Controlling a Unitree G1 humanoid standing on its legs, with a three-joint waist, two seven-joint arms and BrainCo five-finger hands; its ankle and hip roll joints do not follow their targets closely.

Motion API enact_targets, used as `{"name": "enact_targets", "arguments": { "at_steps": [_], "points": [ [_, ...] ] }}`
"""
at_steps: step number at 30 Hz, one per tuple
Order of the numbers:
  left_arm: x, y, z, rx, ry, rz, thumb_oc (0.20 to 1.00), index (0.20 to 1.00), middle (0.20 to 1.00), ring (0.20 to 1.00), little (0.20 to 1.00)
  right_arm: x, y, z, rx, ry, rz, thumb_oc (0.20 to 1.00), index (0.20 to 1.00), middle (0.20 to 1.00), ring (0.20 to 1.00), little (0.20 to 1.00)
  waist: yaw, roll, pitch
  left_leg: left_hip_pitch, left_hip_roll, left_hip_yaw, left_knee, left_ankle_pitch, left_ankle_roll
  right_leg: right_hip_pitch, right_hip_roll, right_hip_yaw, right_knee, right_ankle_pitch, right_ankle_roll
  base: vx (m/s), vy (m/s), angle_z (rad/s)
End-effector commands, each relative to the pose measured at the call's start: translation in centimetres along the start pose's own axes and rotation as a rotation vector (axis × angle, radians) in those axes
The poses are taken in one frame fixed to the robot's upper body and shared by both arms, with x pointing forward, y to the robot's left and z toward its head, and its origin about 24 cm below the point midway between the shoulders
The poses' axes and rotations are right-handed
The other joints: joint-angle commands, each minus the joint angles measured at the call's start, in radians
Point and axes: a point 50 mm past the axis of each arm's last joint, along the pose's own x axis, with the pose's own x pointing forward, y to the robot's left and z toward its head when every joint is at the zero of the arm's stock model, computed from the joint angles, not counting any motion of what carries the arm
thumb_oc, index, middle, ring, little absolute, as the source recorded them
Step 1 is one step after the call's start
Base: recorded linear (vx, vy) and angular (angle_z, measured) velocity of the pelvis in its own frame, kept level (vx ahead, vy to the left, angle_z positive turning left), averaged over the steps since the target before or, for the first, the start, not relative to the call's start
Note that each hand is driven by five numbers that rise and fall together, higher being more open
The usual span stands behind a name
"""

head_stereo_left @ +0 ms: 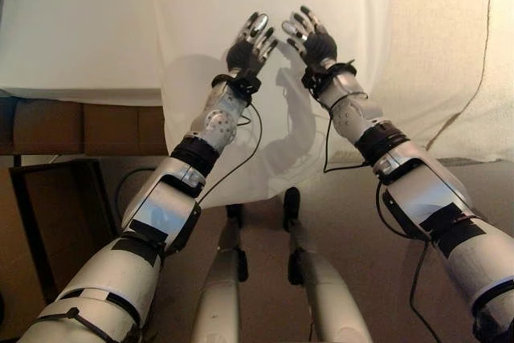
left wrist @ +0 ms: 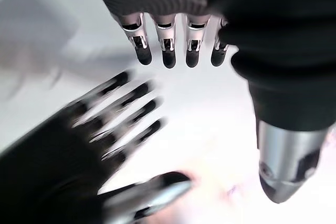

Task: Make the bed

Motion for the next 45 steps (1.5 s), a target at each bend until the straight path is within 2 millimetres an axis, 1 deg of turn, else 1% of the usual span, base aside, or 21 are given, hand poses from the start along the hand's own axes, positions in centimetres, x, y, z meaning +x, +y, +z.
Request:
{"name": "enact_targets", "arguments": {
  "at_steps": [1, 4, 9, 11, 12, 16, 19, 21, 22, 24, 26, 27, 29, 30, 31, 32, 33, 35, 36, 40, 45],
  "points": [
    [1.8, -3.2, 6.2, 0.122, -0.199, -0.027, 1.0, 1.0, 1.0, 1.0, 1.0, 1.3, 3.4, 4.5, 0.013, -0.135, 0.017, 1.0, 1.0, 1.0, 1.0, 1.0, 0.02, -0.048, 0.085, -0.088, -0.081, -0.03, 0.095, -0.1, -0.025, -0.082, -0.028, 0.005, 0.043, -0.001, 0.135, 0.0, 0.018, 0.05],
    [2.2, -3.4, 8.2, 0.149, -0.261, 0.021, 1.0, 1.0, 1.0, 1.0, 1.0, 1.5, 4.1, 5.3, 0.018, -0.151, 0.005, 1.0, 1.0, 1.0, 1.0, 1.0, 0.024, -0.049, 0.096, -0.18, -0.088, -0.039, 0.142, -0.121, -0.02, -0.165, -0.029, 0.007, 0.05, 0.009, 0.139, 0.02, 0.053, 0.04],
    [2.2, -1.2, 9.9, 0.216, -0.285, 0.167, 1.0, 1.0, 1.0, 1.0, 1.0, 1.8, 2.2, 6.2, -0.096, -0.161, -0.108, 1.0, 1.0, 1.0, 1.0, 1.0, 0.025, -0.036, 0.098, -0.279, -0.093, -0.033, 0.158, -0.131, -0.021, -0.267, -0.046, -0.001, 0.059, 0.015, 0.143, 0.03, 0.058, 0.0],
    [2.2, -1.2, 10.2, 0.233, -0.29, 0.177, 1.0, 1.0, 1.0, 1.0, 1.0, 1.8, 2.1, 6.3, -0.12, -0.163, -0.119, 1.0, 1.0, 1.0, 1.0, 1.0, 0.025, -0.032, 0.098, -0.294, -0.094, -0.032, 0.158, -0.13, -0.022, -0.281, -0.048, -0.001, 0.06, 0.015, 0.143, 0.01, 0.043, -0.02],
    [2.0, 0.1, 10.7, 0.279, -0.3, 0.253, 1.0, 1.0, 1.0, 1.0, 1.0, 1.7, 1.0, 6.2, -0.199, -0.158, -0.177, 1.0, 1.0, 1.0, 1.0, 1.0, 0.022, -0.032, 0.098, -0.324, -0.097, -0.031, 0.159, -0.129, -0.023, -0.311, -0.053, -0.005, 0.06, 0.018, 0.144, 0.0, 0.0, 0.0],
    [1.6, 2.0, 10.9, 0.318, -0.291, 0.36, 1.0, 1.0, 1.0, 1.0, 1.0, 1.6, -0.8, 6.0, -0.278, -0.139, -0.26, 1.0, 1.0, 1.0, 1.0, 1.0, 0.019, -0.027, 0.098, -0.349, -0.099, -0.03, 0.156, -0.126, -0.025, -0.342, -0.057, -0.009, 0.062, 0.018, 0.141, 0.0, 0.009, 0.0],
    [1.3, 2.5, 10.8, 0.3, -0.301, 0.388, 1.0, 1.0, 1.0, 1.0, 1.0, 1.4, -2.5, 6.0, -0.358, -0.117, -0.312, 1.0, 1.0, 1.0, 1.0, 1.0, 0.019, -0.024, 0.098, -0.356, -0.101, -0.03, 0.154, -0.125, -0.025, -0.352, -0.061, -0.011, 0.066, 0.017, 0.142, 0.0, 0.0, 0.0],
    [0.9, 3.6, 10.1, 0.237, -0.305, 0.435, 1.0, 1.0, 1.0, 1.0, 1.0, 0.7, -5.4, 5.4, -0.379, -0.075, -0.407, 1.0, 1.0, 1.0, 1.0, 1.0, 0.019, -0.023, 0.098, -0.365, -0.104, -0.031, 0.157, -0.127, -0.026, -0.361, -0.066, -0.013, 0.071, 0.015, 0.143, 0.0, 0.0, 0.0],
    [0.9, 3.6, 10.1, 0.237, -0.305, 0.435, 1.0, 1.0, 1.0, 1.0, 1.0, 0.7, -5.4, 5.4, -0.379, -0.075, -0.407, 1.0, 1.0, 1.0, 1.0, 1.0, 0.019, -0.023, 0.098, -0.365, -0.104, -0.031, 0.157, -0.127, -0.026, -0.361, -0.066, -0.013, 0.071, 0.015, 0.143, 0.0, 0.0, 0.0],
    [0.2, 5.2, 9.1, 0.195, -0.284, 0.484, 1.0, 1.0, 1.0, 1.0, 1.0, -0.5, -8.9, 4.0, -0.366, -0.007, -0.514, 1.0, 1.0, 1.0, 1.0, 1.0, 0.021, -0.015, 0.098, -0.369, -0.107, -0.034, 0.166, -0.131, -0.024, -0.368, -0.068, -0.014, 0.082, 0.009, 0.141, -0.02, 0.011, 0.05],
    [-0.6, 6.9, 8.4, 0.17, -0.268, 0.531, 1.0, 1.0, 1.0, 1.0, 1.0, -1.5, -10.9, 2.4, -0.324, 0.042, -0.569, 1.0, 1.0, 1.0, 1.0, 1.0, 0.022, -0.012, 0.098, -0.371, -0.107, -0.035, 0.169, -0.131, -0.022, -0.376, -0.068, -0.011, 0.096, 0.001, 0.139, -0.02, 0.001, 0.09],
    [-0.6, 6.9, 8.3, 0.17, -0.266, 0.531, 1.0, 1.0, 1.0, 1.0, 1.0, -1.6, -11.0, 2.3, -0.324, 0.044, -0.569, 1.0, 1.0, 1.0, 1.0, 1.0, 0.022, -0.011, 0.098, -0.37, -0.107, -0.035, 0.17, -0.131, -0.022, -0.375, -0.069, -0.011, 0.099, -0.001, 0.139, -0.02, 0.009, 0.09],
    [-1.8, 9.0, 7.4, 0.166, -0.246, 0.582, 1.0, 1.0, 1.0, 1.0, 1.0, -3.2, -13.3, -0.2, -0.308, 0.118, -0.633, 1.0, 1.0, 1.0, 1.0, 1.0, 0.021, -0.007, 0.098, -0.372, -0.108, -0.033, 0.173, -0.131, -0.02, -0.384, -0.072, -0.015, 0.121, -0.014, 0.137, -0.02, 0.013, 0.11],
    [-1.8, 9.0, 7.4, 0.167, -0.244, 0.583, 1.0, 1.0, 1.0, 1.0, 1.0, -3.2, -13.3, -0.3, -0.309, 0.12, -0.633, 1.0, 1.0, 1.0, 1.0, 1.0, 0.021, -0.008, 0.098, -0.37, -0.108, -0.032, 0.173, -0.131, -0.02, -0.383, -0.073, -0.015, 0.123, -0.015, 0.137, -0.02, 0.017, 0.11],
    [-2.9, 10.6, 6.3, 0.159, -0.22, 0.621, 1.0, 1.0, 1.0, 1.0, 1.0, -4.3, -14.2, -2.3, -0.274, 0.163, -0.655, 1.0, 1.0, 1.0, 1.0, 1.0, 0.019, -0.005, 0.098, -0.369, -0.11, -0.031, 0.173, -0.131, -0.017, -0.388, -0.073, -0.015, 0.129, -0.019, 0.136, -0.01, 0.013, 0.08],
    [-3.0, 10.8, 6.2, 0.16, -0.218, 0.623, 1.0, 1.0, 1.0, 1.0, 1.0, -4.4, -14.3, -2.5, -0.274, 0.166, -0.655, 1.0, 1.0, 1.0, 1.0, 1.0, 0.019, -0.006, 0.098, -0.366, -0.11, -0.03, 0.173, -0.131, -0.017, -0.384, -0.074, -0.014, 0.13, -0.019, 0.136, -0.02, 0.03, 0.06],
    [-4.2, 12.3, 5.0, 0.16, -0.186, 0.667, 1.0, 1.0, 1.0, 1.0, 1.0, -5.5, -14.9, -4.5, -0.259, 0.214, -0.664, 1.0, 1.0, 1.0, 1.0, 1.0, 0.016, -0.005, 0.098, -0.361, -0.111, -0.026, 0.173, -0.131, -0.015, -0.384, -0.075, -0.015, 0.13, -0.018, 0.134, 0.0, 0.0, 0.0],
    [-5.0, 13.3, 4.3, 0.166, -0.166, 0.69, 1.0, 1.0, 1.0, 1.0, 1.0, -6.2, -15.2, -5.6, -0.255, 0.24, -0.667, 1.0, 1.0, 1.0, 1.0, 1.0, 0.013, -0.007, 0.098, -0.354, -0.111, -0.024, 0.173, -0.131, -0.014, -0.378, -0.074, -0.014, 0.13, -0.017, 0.134, 0.0, 0.0, 0.0],
    [-6.2, 14.6, 2.9, 0.163, -0.122, 0.733, 1.0, 1.0, 1.0, 1.0, 1.0, -7.2, -15.7, -7.1, -0.242, 0.278, -0.683, 1.0, 1.0, 1.0, 1.0, 1.0, 0.01, -0.007, 0.098, -0.347, -0.111, -0.021, 0.174, -0.13, -0.012, -0.372, -0.074, -0.014, 0.13, -0.017, 0.134, 0.0, 0.0, 0.0],
    [-8.9, 17.2, 0.5, 0.164, -0.042, 0.819, 1.0, 1.0, 1.0, 1.0, 1.0, -9.8, -16.9, -10.1, -0.226, 0.357, -0.72, 1.0, 1.0, 1.0, 1.0, 1.0, 0.003, -0.008, 0.098, -0.315, -0.112, -0.013, 0.169, -0.126, -0.013, -0.346, -0.074, -0.011, 0.132, -0.02, 0.13, -0.01, 0.005, 0.01],
    [-12.5, 19.9, -2.1, 0.133, 0.037, 0.926, 1.0, 1.0, 1.0, 1.0, 1.0, -13.3, -19.0, -12.6, -0.238, 0.444, -0.791, 1.0, 1.0, 1.0, 1.0, 1.0, 0.0, -0.008, 0.098, -0.259, -0.115, -0.006, 0.163, -0.125, -0.014, -0.298, -0.078, -0.022, 0.148, -0.031, 0.129, -0.05, -0.001, 0.01]
  ]
}}
